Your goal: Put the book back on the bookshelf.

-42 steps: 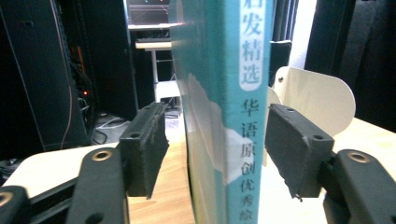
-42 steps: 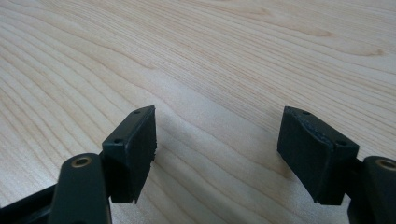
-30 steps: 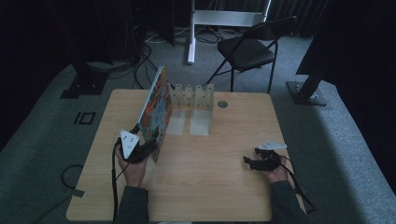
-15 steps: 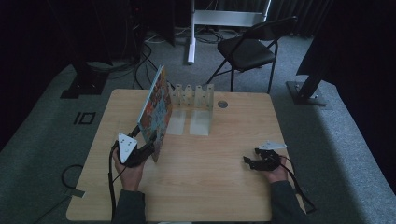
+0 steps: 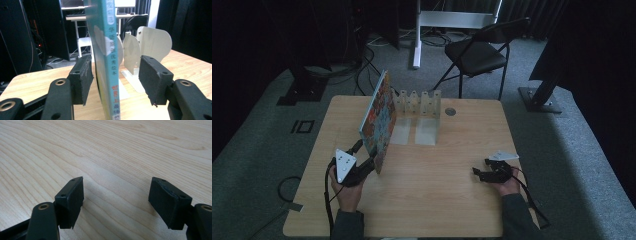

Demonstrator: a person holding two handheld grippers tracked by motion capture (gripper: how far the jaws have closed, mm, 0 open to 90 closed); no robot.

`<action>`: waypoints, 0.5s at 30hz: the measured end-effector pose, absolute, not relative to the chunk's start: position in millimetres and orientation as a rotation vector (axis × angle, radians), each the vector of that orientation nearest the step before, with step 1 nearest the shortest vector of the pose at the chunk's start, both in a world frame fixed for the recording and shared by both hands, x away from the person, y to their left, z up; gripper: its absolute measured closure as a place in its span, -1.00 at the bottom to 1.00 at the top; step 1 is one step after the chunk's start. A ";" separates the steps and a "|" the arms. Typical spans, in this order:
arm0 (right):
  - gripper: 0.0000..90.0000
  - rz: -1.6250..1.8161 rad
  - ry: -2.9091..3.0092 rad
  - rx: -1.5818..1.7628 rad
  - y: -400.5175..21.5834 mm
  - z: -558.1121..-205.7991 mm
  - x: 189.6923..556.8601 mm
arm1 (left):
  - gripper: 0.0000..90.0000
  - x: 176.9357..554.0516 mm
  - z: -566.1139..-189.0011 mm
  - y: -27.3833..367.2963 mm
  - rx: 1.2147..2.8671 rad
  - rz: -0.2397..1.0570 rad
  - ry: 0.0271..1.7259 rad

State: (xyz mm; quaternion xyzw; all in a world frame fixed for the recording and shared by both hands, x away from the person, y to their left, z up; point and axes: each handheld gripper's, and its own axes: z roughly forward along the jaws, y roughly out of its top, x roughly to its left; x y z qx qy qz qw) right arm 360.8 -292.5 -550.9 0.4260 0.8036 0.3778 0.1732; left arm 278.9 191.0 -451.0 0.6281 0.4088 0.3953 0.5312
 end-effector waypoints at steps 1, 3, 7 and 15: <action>-0.38 1.072 2.279 1.208 -292.5 -550.9 360.8 | 0.00 277.3 -450.7 190.9 1.502 0.942 0.974; -0.38 1.071 2.279 1.208 -292.5 -550.9 360.8 | 0.01 274.6 -450.3 190.6 1.509 0.941 0.970; -0.38 1.071 2.279 1.208 -292.5 -550.9 360.7 | 0.02 269.3 -450.8 189.4 1.524 0.939 0.966; -0.38 1.071 2.279 1.209 -292.5 -550.9 360.8 | 0.11 262.8 -456.2 185.1 1.574 0.892 0.939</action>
